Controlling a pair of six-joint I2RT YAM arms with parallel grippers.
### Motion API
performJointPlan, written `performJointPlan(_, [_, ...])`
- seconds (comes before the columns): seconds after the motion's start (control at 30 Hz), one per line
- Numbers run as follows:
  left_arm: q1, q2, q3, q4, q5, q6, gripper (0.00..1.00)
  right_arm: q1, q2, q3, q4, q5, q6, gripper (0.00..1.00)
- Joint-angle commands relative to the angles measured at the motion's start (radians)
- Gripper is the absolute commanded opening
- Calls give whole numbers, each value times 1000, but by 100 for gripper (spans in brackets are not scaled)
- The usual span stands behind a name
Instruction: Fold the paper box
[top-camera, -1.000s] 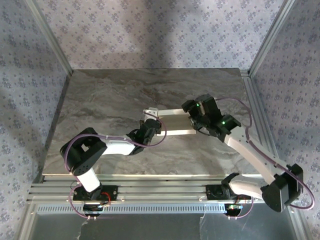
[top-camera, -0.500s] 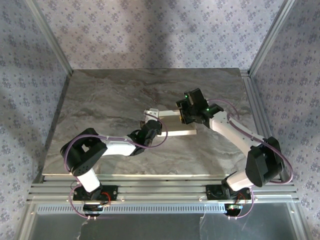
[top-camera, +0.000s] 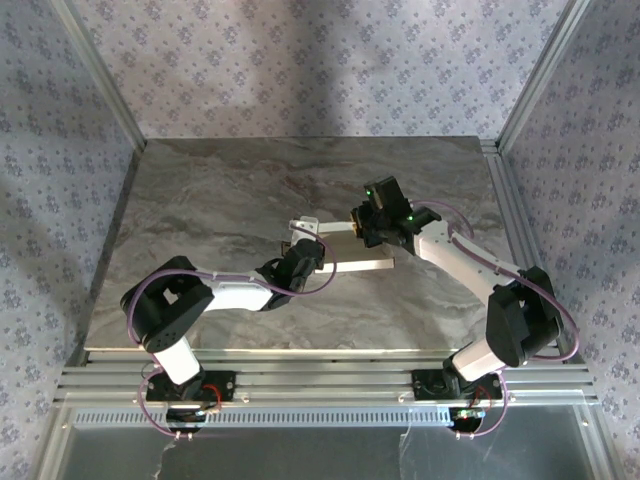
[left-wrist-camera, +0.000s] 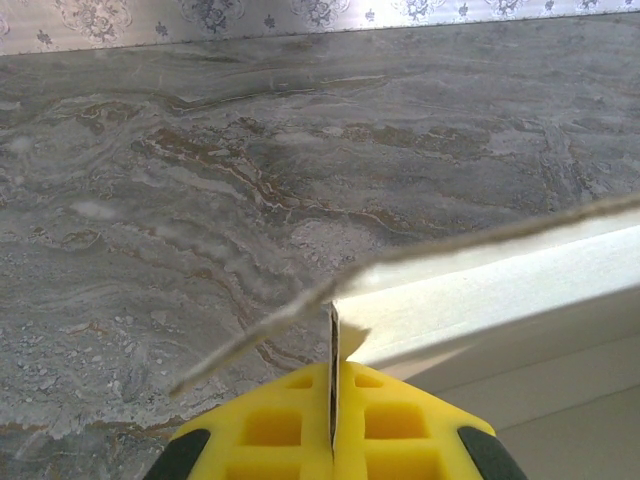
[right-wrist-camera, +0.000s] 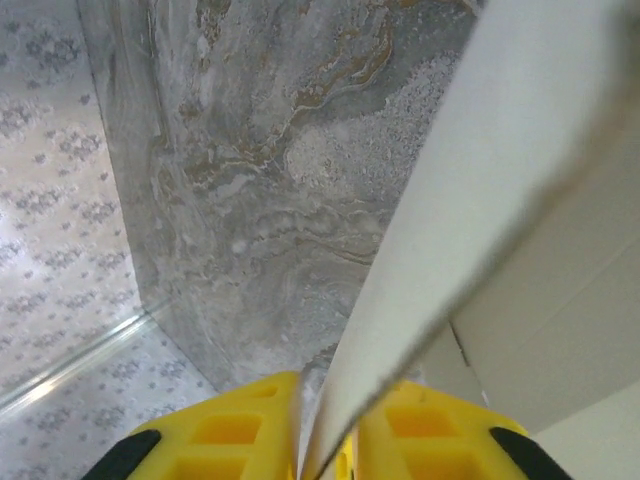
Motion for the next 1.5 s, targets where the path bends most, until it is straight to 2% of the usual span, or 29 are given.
performJointPlan(0.0, [-17,16,-25,-197,23,5,0,0,-24,-48,-33,-10,4,12])
performJointPlan(0.07, [-19,-2,-31,-207,19,-3,2,1,-45,-77,-35,-12,2,7])
performJointPlan(0.17, [-20,-38,-40,-239,17,-21,14,2,-83,-129,-36,-13,-3,1])
performJointPlan(0.33, [-46,-118,-77,-297,21,-62,34,1,-125,-218,18,-15,-2,0])
performJointPlan(0.53, [-101,-233,-130,-364,21,-110,40,5,-150,-257,37,-20,-21,0])
performJointPlan(0.7, [-132,-334,-165,-443,23,-173,40,1,-180,-316,55,-25,-26,0])
performJointPlan(0.83, [-135,-473,-194,-525,16,-239,40,-10,-186,-334,61,-35,-32,0])
performJointPlan(0.97, [-115,-610,-159,-658,2,-314,50,-26,-174,-325,64,-54,-49,0])
performJointPlan(1.03, [-67,-641,-139,-710,48,-376,51,-32,-164,-318,60,-65,-59,0])
performJointPlan(1.1, [18,-653,-112,-750,182,-447,51,-36,-154,-316,59,-78,-71,0])
performJointPlan(1.2, [96,-633,-45,-802,317,-526,48,-45,-139,-320,71,-102,-89,0])
performJointPlan(1.33, [143,-531,68,-842,460,-655,47,-58,-122,-311,79,-129,-114,0])
performJointPlan(1.47, [167,-406,130,-722,578,-794,50,-65,-111,-295,67,-146,-132,0])
